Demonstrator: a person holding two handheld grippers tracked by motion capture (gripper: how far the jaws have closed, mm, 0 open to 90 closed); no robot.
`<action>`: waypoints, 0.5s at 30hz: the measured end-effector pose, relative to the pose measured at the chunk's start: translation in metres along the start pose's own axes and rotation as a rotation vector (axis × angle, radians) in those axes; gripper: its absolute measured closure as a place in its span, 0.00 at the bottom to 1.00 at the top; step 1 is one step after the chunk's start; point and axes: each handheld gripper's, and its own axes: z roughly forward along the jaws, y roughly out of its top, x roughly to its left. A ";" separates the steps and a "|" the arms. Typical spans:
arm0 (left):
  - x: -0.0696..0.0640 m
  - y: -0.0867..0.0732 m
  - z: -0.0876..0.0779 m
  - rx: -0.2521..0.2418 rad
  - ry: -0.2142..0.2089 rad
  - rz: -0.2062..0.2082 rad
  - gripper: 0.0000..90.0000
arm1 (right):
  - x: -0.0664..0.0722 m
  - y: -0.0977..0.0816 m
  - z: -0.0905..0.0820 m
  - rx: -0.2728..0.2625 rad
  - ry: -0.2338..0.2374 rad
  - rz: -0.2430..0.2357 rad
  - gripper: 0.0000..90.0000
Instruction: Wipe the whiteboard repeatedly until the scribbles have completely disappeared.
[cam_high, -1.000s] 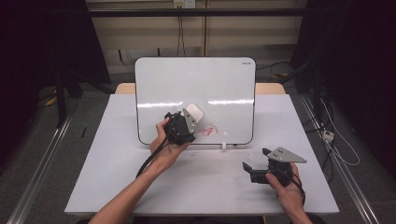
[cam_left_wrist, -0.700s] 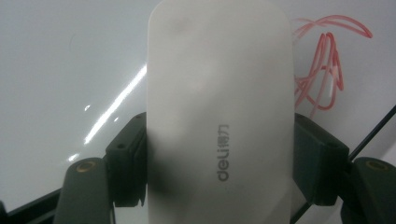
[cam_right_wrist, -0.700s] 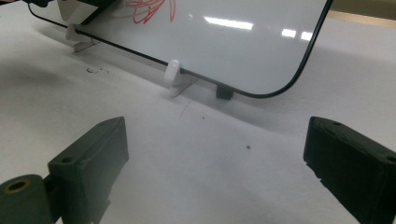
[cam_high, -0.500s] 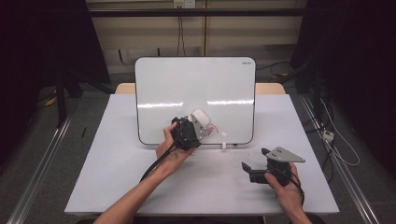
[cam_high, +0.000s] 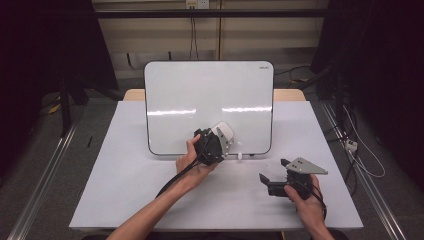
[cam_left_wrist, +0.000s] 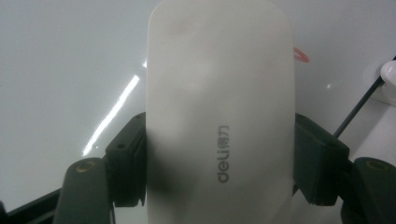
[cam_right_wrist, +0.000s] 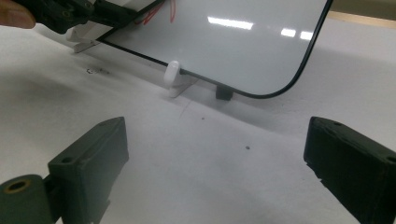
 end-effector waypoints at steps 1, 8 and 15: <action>-0.001 0.001 0.000 0.001 0.002 0.005 0.34 | 0.000 0.000 0.000 0.001 0.001 -0.001 0.07; -0.023 0.014 0.006 -0.010 -0.034 0.061 0.34 | 0.001 0.000 0.001 0.000 0.005 -0.005 0.07; -0.024 0.018 0.007 0.000 -0.058 0.074 0.34 | -0.002 -0.001 -0.003 -0.007 0.000 0.003 0.07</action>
